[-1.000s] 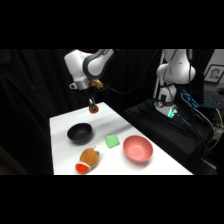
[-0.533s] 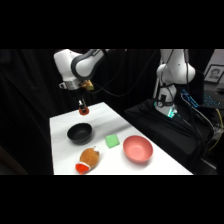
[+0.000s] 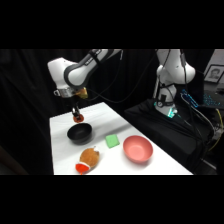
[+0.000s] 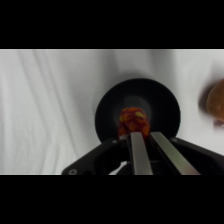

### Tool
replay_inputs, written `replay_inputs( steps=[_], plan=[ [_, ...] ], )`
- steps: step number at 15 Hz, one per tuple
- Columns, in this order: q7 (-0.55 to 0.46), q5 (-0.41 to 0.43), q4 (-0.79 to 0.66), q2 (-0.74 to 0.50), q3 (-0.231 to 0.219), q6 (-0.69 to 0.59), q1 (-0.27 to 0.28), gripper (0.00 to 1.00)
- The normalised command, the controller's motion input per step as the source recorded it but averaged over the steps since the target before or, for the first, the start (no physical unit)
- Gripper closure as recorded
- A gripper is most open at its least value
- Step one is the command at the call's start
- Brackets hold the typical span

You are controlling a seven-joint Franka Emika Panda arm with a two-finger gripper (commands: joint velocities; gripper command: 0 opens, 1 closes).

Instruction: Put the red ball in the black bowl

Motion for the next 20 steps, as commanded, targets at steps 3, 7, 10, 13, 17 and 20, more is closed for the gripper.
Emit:
replay_inputs(
  steps=[3, 7, 10, 13, 17, 20],
  plan=[
    [0.06, 0.122, 0.32, 0.29, 0.094, 0.08, -0.08, 0.98],
    [0.05, 0.116, 0.31, 0.27, 0.101, 0.02, -0.086, 0.98],
    [0.06, 0.069, 0.33, 0.22, 0.075, -0.06, -0.06, 0.66],
    [0.06, 0.028, 0.32, 0.15, 0.049, -0.15, -0.046, 0.48],
    [0.04, -0.019, 0.27, 0.08, 0.03, -0.24, -0.036, 0.17],
    [0.08, -0.074, 0.18, -0.01, -0.018, -0.26, -0.007, 0.0]
  ],
)
